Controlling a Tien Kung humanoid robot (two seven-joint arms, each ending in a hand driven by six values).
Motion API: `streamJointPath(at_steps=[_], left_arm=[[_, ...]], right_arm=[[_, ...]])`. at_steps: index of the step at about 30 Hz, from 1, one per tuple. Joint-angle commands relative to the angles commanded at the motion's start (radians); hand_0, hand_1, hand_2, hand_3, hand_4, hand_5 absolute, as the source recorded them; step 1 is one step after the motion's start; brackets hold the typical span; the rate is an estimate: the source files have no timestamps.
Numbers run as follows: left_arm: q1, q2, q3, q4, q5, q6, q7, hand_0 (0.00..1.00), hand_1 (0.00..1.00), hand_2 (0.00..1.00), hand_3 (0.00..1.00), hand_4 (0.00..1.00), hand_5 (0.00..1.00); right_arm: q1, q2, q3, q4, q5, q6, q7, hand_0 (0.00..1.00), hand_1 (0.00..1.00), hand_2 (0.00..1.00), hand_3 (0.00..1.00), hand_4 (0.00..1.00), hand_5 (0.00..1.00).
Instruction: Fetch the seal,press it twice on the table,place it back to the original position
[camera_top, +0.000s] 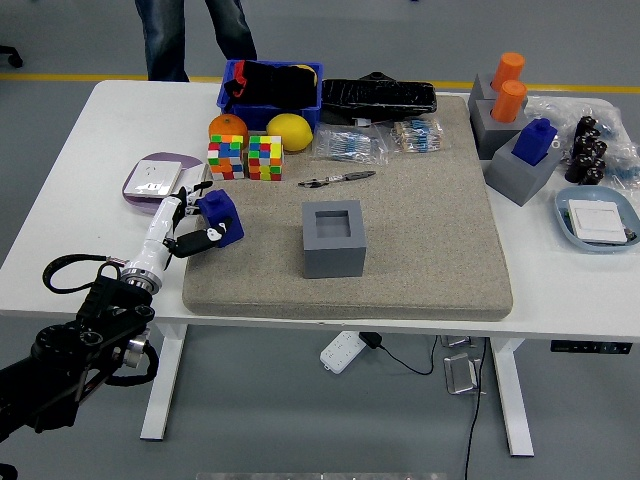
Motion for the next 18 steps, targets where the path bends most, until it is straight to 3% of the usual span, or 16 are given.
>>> streamJointPath(at_steps=[10,18], left_arm=[[0.0,-0.003,0.005,-0.009,0.005,0.001,0.002,0.85,0.532,0.455,0.838,0.528,0.002],[-0.027,0.021,-0.038,-0.047,0.039,0.004,0.006,0.85,0.532,0.455,0.838,0.527,0.002]], right_arm=[[0.0,0.002,0.0,0.0,0.002,0.001,0.0,0.796,0.697,0.677,0.64,0.783,0.526],[0.001,0.002,0.001,0.0,0.003,0.002,-0.001,0.795,0.697,0.677,0.64,0.783,0.525]])
